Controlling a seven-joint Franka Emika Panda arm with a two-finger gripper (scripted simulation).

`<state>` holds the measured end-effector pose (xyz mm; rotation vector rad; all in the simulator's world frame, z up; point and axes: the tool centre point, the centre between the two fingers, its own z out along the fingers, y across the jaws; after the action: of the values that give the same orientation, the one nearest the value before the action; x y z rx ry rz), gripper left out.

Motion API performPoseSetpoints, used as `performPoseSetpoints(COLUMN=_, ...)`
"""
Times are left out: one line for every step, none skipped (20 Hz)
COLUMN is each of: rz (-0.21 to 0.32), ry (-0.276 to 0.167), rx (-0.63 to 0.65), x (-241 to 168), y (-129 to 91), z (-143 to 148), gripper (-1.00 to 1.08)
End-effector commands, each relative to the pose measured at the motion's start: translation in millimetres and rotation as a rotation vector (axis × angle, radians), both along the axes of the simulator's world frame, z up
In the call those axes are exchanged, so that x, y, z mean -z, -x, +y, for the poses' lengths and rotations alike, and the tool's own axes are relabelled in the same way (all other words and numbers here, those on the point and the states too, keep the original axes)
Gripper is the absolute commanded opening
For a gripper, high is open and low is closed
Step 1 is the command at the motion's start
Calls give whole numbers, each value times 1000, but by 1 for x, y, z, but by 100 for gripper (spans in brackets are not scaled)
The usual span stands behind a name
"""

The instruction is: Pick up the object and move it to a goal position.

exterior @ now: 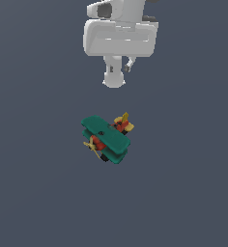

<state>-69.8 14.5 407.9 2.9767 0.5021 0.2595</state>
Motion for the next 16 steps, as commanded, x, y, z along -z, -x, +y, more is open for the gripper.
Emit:
performPoseSetpoints(rz=-26, ry=24, rx=-45, x=-14, y=0, z=2, gripper=28)
performPoseSetpoints(rz=-36, ry=34, rx=-63, x=-20, y=1, z=3, gripper=28)
performPoseSetpoints(rz=-45, ry=45, rx=-80, x=-25, y=1, z=4, gripper=28)
performPoseSetpoints(rz=-55, ry=56, rx=-97, x=-31, y=1, z=5, gripper=28)
performPoseSetpoints(rz=-64, ry=67, rx=-115, x=-36, y=2, z=6, gripper=28)
performPoseSetpoints(rz=-73, ry=79, rx=-132, x=-42, y=2, z=8, gripper=28)
performPoseSetpoints(rz=-82, ry=91, rx=-149, x=-47, y=3, z=9, gripper=28)
performPoseSetpoints(rz=-91, ry=104, rx=-166, x=-53, y=3, z=10, gripper=28)
performPoseSetpoints(rz=-99, ry=116, rx=-183, x=-58, y=4, z=11, gripper=28)
performPoseSetpoints(rz=-107, ry=130, rx=-200, x=-63, y=4, z=13, gripper=28)
performPoseSetpoints(rz=-115, ry=143, rx=-216, x=-68, y=5, z=14, gripper=28)
performPoseSetpoints(rz=-123, ry=157, rx=-233, x=-73, y=6, z=15, gripper=28)
performPoseSetpoints(rz=-130, ry=171, rx=-250, x=-78, y=7, z=17, gripper=28)
performPoseSetpoints(rz=-137, ry=185, rx=-266, x=-83, y=7, z=18, gripper=28)
performPoseSetpoints(rz=-144, ry=200, rx=-283, x=-88, y=8, z=20, gripper=28)
performPoseSetpoints(rz=-151, ry=215, rx=-299, x=-93, y=9, z=22, gripper=28)
